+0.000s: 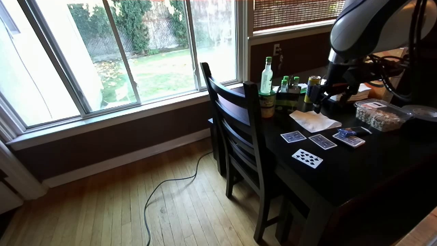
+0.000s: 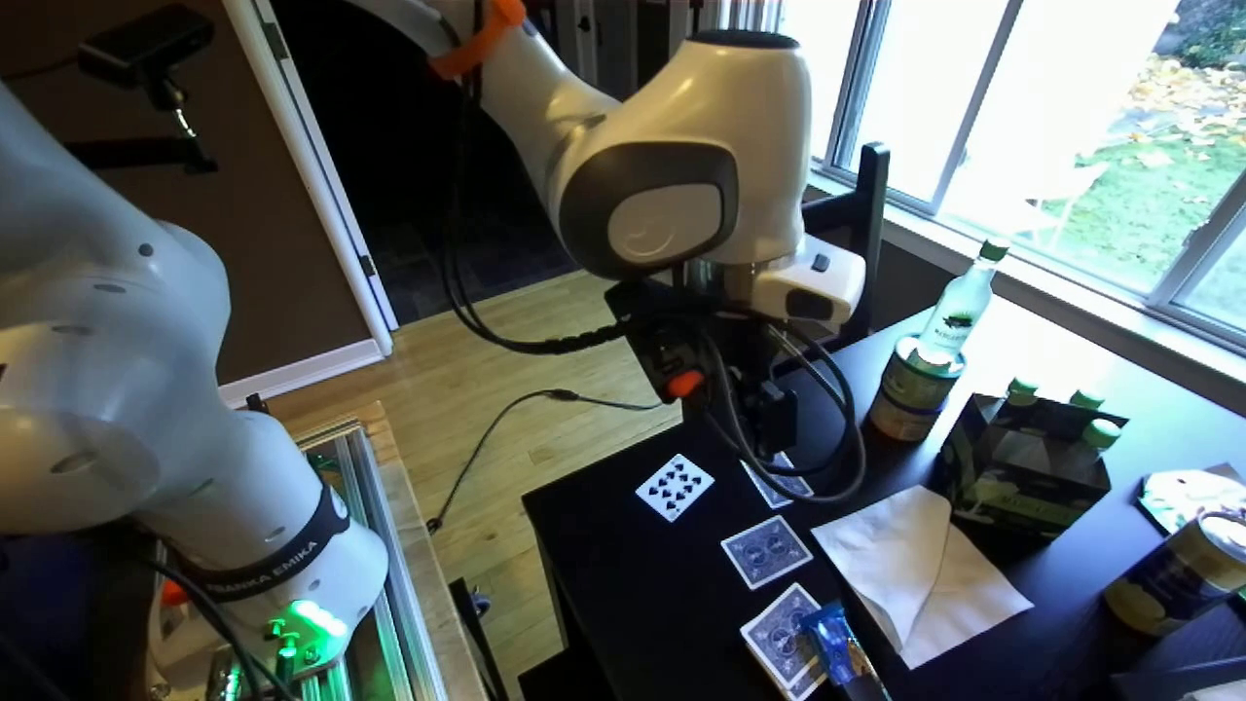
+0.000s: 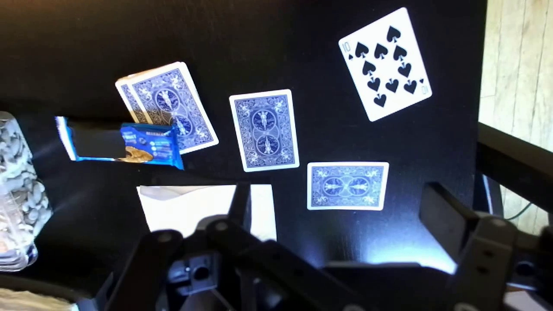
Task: Place one card upright.
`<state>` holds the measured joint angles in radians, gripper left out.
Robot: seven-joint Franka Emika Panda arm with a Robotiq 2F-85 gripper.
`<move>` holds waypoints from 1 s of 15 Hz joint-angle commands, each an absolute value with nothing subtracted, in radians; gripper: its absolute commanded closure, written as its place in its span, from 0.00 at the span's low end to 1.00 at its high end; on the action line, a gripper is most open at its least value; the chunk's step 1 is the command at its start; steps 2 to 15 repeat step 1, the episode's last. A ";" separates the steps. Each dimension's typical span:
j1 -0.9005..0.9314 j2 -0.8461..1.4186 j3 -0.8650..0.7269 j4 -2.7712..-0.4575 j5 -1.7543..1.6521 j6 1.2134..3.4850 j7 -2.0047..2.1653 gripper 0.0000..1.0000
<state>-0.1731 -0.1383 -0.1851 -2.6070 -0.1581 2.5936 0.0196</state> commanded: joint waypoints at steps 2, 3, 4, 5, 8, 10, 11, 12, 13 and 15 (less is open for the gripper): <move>-0.182 -0.148 -0.174 -2.613 -0.156 2.592 0.022 0.00; -0.182 -0.148 -0.174 -2.613 -0.156 2.592 0.022 0.00; -0.182 -0.148 -0.174 -2.613 -0.156 2.592 0.022 0.00; -0.182 -0.148 -0.174 -2.613 -0.156 2.592 0.022 0.00; -0.182 -0.148 -0.174 -2.613 -0.156 2.592 0.022 0.00; -0.182 -0.148 -0.174 -2.613 -0.156 2.592 0.022 0.00; -0.182 -0.148 -0.174 -2.613 -0.156 2.592 0.022 0.00; -0.182 -0.148 -0.174 -2.613 -0.156 2.592 0.022 0.00; -0.182 -0.148 -0.174 -2.613 -0.156 2.592 0.022 0.00; -0.182 -0.148 -0.174 -2.613 -0.156 2.592 0.022 0.00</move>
